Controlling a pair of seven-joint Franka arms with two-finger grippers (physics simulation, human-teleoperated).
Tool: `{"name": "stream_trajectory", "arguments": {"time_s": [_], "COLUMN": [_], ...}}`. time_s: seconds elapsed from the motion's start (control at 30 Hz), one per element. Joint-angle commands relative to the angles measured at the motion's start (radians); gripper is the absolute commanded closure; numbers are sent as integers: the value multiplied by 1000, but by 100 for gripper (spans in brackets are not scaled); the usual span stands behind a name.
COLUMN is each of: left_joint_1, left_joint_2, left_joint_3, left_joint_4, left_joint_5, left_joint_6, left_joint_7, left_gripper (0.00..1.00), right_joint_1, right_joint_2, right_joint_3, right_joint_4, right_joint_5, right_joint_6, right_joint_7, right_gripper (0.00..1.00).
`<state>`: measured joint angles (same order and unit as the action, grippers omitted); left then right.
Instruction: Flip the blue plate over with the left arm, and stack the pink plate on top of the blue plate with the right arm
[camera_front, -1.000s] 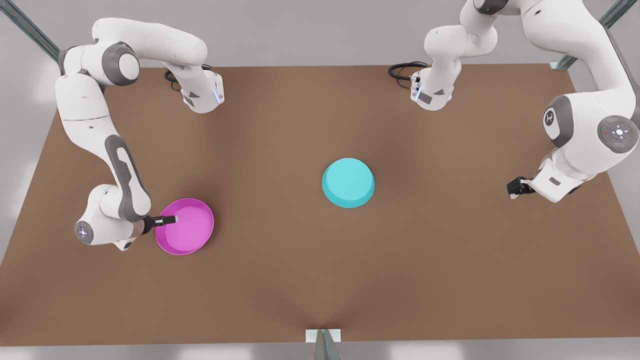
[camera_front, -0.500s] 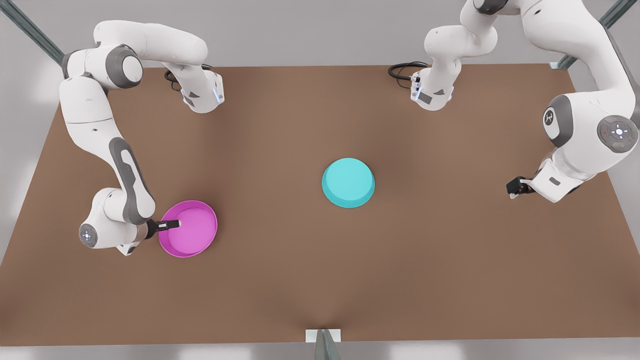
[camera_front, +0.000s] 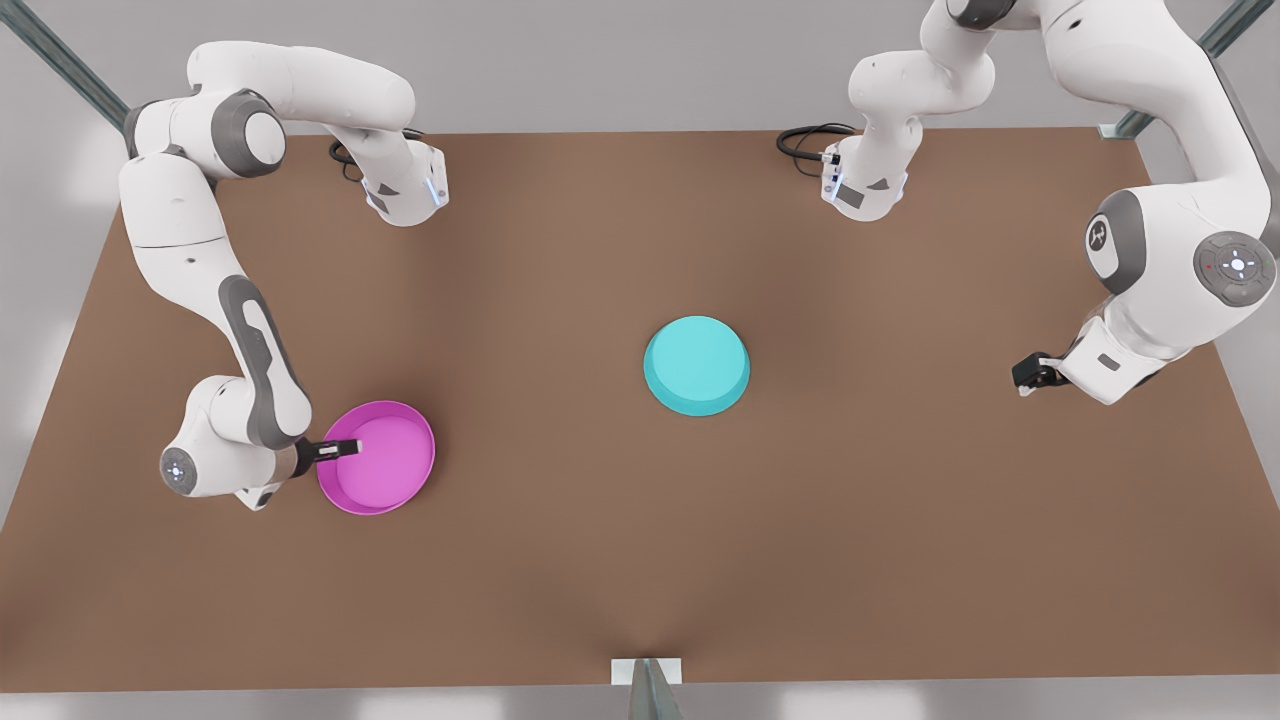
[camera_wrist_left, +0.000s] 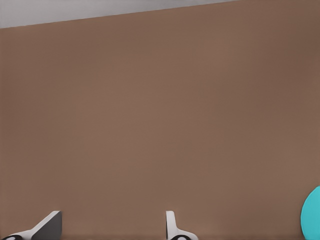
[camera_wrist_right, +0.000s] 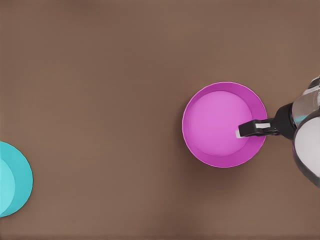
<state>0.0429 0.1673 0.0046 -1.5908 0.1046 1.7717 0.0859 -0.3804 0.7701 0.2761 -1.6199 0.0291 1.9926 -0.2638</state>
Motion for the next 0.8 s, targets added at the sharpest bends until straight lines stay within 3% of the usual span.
{"name": "stream_trajectory", "arguments": {"time_s": [0.0,0.33,0.4,0.77], "left_joint_1": [0,-2,-2,-2], "left_joint_2": [0,0,0,0], "left_joint_3": [0,0,0,0], "left_joint_4": [0,-2,-2,-3], "left_joint_5": [0,0,0,0], "left_joint_6": [0,-2,-2,-2], "left_joint_7": [0,0,2,3], "left_gripper": [0,0,0,0], "right_joint_1": [0,0,0,0], "right_joint_2": [1,0,1,0], "right_joint_3": [0,0,0,0], "right_joint_4": [0,0,0,2], "right_joint_5": [0,0,0,6], "right_joint_6": [0,0,0,0], "right_joint_7": [0,2,0,5], "right_gripper": [33,38,51,60]}}
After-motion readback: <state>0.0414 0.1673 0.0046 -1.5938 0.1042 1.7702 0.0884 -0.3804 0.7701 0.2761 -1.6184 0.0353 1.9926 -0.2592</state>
